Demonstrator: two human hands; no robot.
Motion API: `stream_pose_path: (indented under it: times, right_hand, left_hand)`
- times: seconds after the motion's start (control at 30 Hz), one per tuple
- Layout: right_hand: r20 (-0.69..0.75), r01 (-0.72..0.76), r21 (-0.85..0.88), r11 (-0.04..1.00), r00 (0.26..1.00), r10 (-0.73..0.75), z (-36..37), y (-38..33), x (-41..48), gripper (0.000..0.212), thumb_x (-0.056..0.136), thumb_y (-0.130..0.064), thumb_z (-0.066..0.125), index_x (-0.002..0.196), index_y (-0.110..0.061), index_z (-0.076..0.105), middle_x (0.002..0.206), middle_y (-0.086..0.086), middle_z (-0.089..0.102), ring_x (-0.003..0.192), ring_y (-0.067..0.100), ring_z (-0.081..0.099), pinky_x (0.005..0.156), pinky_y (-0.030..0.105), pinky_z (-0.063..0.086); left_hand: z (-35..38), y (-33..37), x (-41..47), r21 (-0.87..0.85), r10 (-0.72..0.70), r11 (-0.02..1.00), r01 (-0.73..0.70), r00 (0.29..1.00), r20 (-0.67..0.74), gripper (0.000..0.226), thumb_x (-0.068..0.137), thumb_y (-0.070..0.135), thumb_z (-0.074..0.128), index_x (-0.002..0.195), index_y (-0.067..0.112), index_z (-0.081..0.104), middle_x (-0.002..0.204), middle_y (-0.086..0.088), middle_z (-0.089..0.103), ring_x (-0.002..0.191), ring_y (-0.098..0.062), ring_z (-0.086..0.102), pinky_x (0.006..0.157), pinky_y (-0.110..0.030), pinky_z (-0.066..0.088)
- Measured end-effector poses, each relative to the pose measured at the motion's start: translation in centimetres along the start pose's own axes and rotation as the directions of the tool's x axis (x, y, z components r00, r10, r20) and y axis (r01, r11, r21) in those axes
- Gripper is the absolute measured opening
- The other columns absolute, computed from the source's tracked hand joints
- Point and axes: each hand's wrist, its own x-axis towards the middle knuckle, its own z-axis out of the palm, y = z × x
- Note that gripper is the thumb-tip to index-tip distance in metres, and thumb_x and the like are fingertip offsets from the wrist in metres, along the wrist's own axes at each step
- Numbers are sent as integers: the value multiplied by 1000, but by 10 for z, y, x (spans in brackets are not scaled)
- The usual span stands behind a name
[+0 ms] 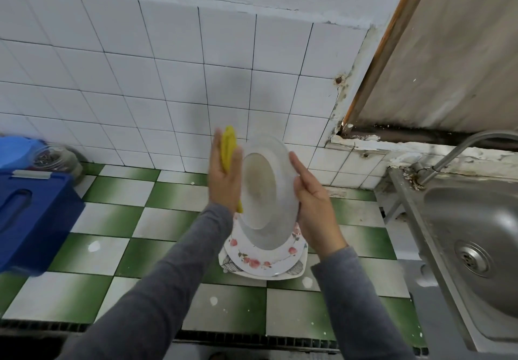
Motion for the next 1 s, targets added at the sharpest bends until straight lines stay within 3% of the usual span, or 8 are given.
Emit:
stream_pose_path:
  times: [0.07, 0.13, 0.3, 0.5, 0.63, 0.8, 0.9, 1.0]
  right_hand:
    - [36, 22, -37, 999, 999, -21, 15, 4, 0, 40, 106, -11, 44, 126, -39, 65, 140, -11, 60, 131, 10, 54, 112, 36, 44]
    - [23, 45, -40, 998, 999, -44, 22, 5, 1, 39, 106, -11, 44, 131, -34, 62, 141, -10, 59, 132, 8, 53, 114, 35, 42]
    - [0, 89, 12, 996, 996, -89, 21, -3, 3, 36, 105, -12, 46, 131, -32, 60, 142, -6, 59, 131, 9, 55, 111, 32, 44]
    - [-83, 99, 65, 993, 992, -94, 23, -10, -5, 36, 106, -8, 42, 109, -27, 73, 115, -8, 73, 110, 10, 67, 86, 24, 54]
    - [-160, 142, 129, 981, 980, -121, 29, -15, -7, 37, 106, -10, 45, 102, -28, 77, 122, -3, 71, 117, 16, 64, 92, 29, 53]
    - [-225, 221, 217, 951, 959, -172, 30, -26, -6, 34, 106, -7, 43, 115, -24, 71, 116, -8, 73, 112, 13, 66, 95, 31, 54]
    - [-263, 262, 318, 911, 948, -181, 32, -36, -2, 33, 107, -5, 38, 122, -18, 64, 103, -16, 75, 100, 5, 69, 83, 21, 56]
    - [-319, 282, 388, 877, 934, -160, 32, -36, 4, 34, 107, -5, 37, 130, -13, 61, 112, -16, 72, 107, 4, 68, 84, 20, 55]
  left_hand:
    - [21, 5, -11, 91, 130, 984, -150, 972, 194, 58, 103, 37, 46, 156, 20, 28, 154, 19, 31, 136, 13, 35, 116, -23, 33]
    - [38, 1, -16, 195, 235, 932, -304, 920, 312, 61, 102, 43, 35, 155, 13, 30, 161, 3, 28, 149, -8, 25, 124, -38, 21]
    - [39, 0, 7, 264, 208, 919, -293, 929, 306, 54, 103, 39, 35, 149, 12, 43, 158, -1, 37, 147, -12, 30, 122, -41, 23]
    - [21, 5, 29, 285, 68, 951, -121, 980, 188, 42, 106, 35, 41, 147, 27, 46, 151, 11, 45, 137, -3, 39, 119, -27, 27]
    - [4, -2, 41, 284, -17, 959, -19, 992, 123, 42, 106, 39, 39, 148, 32, 44, 150, 11, 44, 131, -1, 39, 111, -20, 26]
    - [-12, -21, 33, 264, -96, 962, 71, 992, 83, 45, 108, 37, 35, 152, 31, 36, 154, 11, 37, 134, -3, 33, 115, -25, 23]
    - [-8, -34, 8, 183, -35, 983, 19, 996, 85, 49, 108, 35, 34, 155, 23, 31, 154, 14, 32, 138, 0, 30, 123, -32, 22]
    - [0, -42, -14, 195, 175, 961, -195, 978, 112, 55, 105, 31, 29, 156, 10, 28, 161, 1, 29, 148, -9, 25, 123, -40, 22]
